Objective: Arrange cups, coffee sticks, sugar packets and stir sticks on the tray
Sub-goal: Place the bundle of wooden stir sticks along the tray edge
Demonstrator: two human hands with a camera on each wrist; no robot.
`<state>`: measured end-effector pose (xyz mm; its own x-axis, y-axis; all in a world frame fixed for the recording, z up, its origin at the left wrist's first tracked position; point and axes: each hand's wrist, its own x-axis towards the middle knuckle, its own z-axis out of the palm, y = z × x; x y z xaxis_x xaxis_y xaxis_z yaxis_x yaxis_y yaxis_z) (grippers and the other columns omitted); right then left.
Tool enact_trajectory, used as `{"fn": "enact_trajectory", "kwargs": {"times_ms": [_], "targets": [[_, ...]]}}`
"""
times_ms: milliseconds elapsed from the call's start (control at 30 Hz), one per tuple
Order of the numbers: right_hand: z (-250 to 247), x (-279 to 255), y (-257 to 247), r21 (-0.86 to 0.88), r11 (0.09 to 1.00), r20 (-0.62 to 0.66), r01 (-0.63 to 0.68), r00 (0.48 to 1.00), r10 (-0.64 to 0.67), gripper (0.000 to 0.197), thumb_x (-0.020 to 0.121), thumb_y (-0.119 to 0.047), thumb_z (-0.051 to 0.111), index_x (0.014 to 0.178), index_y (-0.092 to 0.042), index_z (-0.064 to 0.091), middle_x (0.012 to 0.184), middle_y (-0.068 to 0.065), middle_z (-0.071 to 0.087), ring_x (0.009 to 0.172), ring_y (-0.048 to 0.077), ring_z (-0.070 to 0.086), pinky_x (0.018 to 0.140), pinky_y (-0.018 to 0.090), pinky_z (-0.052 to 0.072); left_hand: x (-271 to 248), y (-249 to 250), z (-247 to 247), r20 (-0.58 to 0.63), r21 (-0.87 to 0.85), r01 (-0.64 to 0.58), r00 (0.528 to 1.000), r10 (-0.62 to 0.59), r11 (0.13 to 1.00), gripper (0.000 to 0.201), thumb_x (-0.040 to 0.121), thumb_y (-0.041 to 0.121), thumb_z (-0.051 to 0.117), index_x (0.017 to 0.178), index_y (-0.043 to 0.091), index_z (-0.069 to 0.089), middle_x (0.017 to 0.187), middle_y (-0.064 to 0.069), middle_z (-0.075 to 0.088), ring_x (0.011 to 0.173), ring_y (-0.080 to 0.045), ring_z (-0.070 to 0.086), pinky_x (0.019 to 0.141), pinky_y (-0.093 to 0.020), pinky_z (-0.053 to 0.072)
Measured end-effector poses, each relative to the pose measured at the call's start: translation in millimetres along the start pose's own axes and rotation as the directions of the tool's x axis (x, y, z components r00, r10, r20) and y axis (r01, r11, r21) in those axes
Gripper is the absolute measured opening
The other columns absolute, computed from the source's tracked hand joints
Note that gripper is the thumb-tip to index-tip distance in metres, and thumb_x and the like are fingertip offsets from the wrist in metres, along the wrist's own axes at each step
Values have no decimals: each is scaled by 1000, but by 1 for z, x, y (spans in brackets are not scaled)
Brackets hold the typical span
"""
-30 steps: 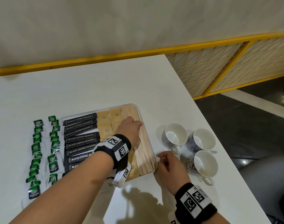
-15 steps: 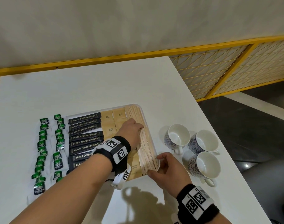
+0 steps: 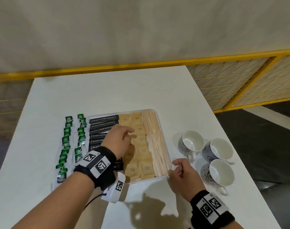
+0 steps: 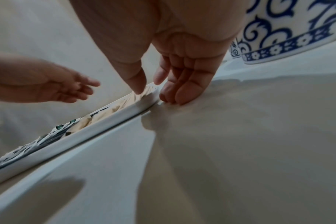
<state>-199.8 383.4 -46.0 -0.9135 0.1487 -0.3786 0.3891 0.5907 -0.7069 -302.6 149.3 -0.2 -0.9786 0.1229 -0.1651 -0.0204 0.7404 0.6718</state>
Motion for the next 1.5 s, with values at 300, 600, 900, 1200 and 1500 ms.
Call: {"fn": "enact_trajectory", "kwargs": {"times_ms": [300, 600, 900, 1200, 1500], "targets": [[-5, -1, -2, -40, 998, -6, 52, 999, -53, 26, 91, -17, 58, 116, -19, 51, 68, 0, 56, 69, 15, 57, 63, 25, 41, -122, -114, -69, -277, -116, 404, 864, -420, 907, 31, 89, 2, 49, 111, 16, 66, 108, -7, 59, 87, -18, 56, 79, -28, 42], [5, -6, -10, -34, 998, -16, 44, 999, -44, 28, 90, -13, 59, 117, -14, 50, 76, 7, 61, 71, 13, 57, 59, 21, 35, -161, -134, -47, -282, 188, 254, 939, -195, 949, 31, 91, 15, 55, 121, 18, 62, 124, -5, 50, 115, -23, 48, 100, -28, 35], [9, -6, -4, -30, 999, -51, 14, 999, -15, 28, 88, -16, 63, 114, -15, 52, 73, 7, 60, 72, 18, 59, 58, 24, 36, -123, -103, -1, -22, 475, -134, 986, 164, 870, 29, 59, 17, 72, 88, 23, 73, 85, 6, 66, 77, -17, 65, 70, -24, 53], [12, -4, -3, -19, 1000, -65, -17, 998, 16, 31, 85, -19, 67, 111, -20, 51, 78, 7, 63, 73, 16, 60, 60, 25, 38, -106, -85, 8, -33, 538, -43, 997, 72, 842, 29, 88, 27, 46, 110, 29, 65, 107, 11, 60, 108, -14, 51, 87, -30, 15], [13, -3, -2, -2, 999, -73, -38, 997, 37, 32, 84, -23, 67, 112, -23, 51, 79, 4, 62, 74, 15, 60, 64, 28, 41, -93, -83, 9, -40, 391, -31, 998, 51, 920, 41, 85, 36, 55, 125, 28, 51, 119, 9, 47, 115, -13, 40, 103, -28, 27]]}}
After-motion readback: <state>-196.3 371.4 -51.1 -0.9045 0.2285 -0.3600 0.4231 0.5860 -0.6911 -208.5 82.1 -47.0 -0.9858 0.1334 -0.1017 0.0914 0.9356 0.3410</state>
